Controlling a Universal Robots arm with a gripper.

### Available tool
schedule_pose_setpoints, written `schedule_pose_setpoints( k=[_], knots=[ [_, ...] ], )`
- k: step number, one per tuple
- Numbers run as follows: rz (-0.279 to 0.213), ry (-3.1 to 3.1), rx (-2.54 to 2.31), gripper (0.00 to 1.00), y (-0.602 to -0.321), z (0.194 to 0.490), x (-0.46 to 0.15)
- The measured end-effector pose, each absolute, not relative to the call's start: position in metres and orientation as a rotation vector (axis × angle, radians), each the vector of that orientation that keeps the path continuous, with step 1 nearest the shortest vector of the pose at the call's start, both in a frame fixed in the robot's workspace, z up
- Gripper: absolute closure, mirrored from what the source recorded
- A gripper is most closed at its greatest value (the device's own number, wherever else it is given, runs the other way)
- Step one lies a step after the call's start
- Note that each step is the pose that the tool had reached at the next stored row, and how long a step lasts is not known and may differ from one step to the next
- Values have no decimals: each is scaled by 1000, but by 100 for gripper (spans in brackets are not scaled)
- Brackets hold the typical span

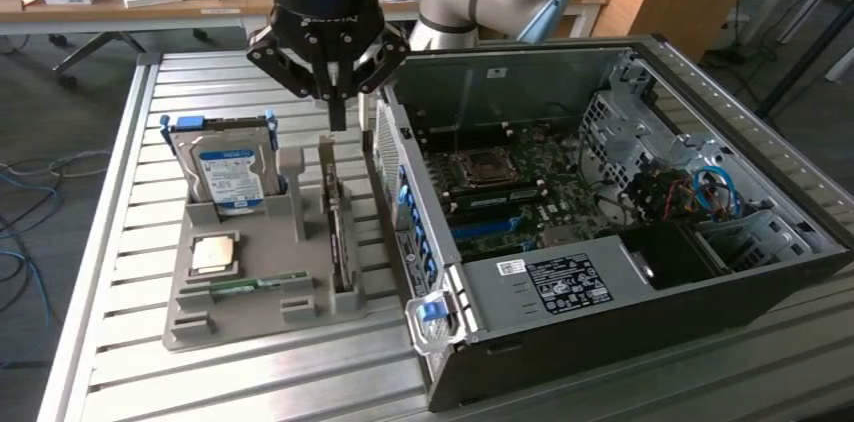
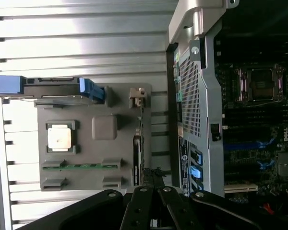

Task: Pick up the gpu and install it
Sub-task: 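Reach for the gpu, then pick up the gpu and move the gpu toward the slot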

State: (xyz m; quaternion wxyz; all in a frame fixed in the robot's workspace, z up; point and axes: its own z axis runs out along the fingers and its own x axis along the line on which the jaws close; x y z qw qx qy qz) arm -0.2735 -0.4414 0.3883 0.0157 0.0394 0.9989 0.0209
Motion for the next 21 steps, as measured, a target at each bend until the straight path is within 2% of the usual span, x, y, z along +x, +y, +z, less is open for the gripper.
schedule_pose_setpoints(
  k=[8, 21],
  knots=[
    [65, 3107, 122, 89, -454, 388, -276],
    [65, 3107, 122, 89, -454, 388, -276]
  ],
)
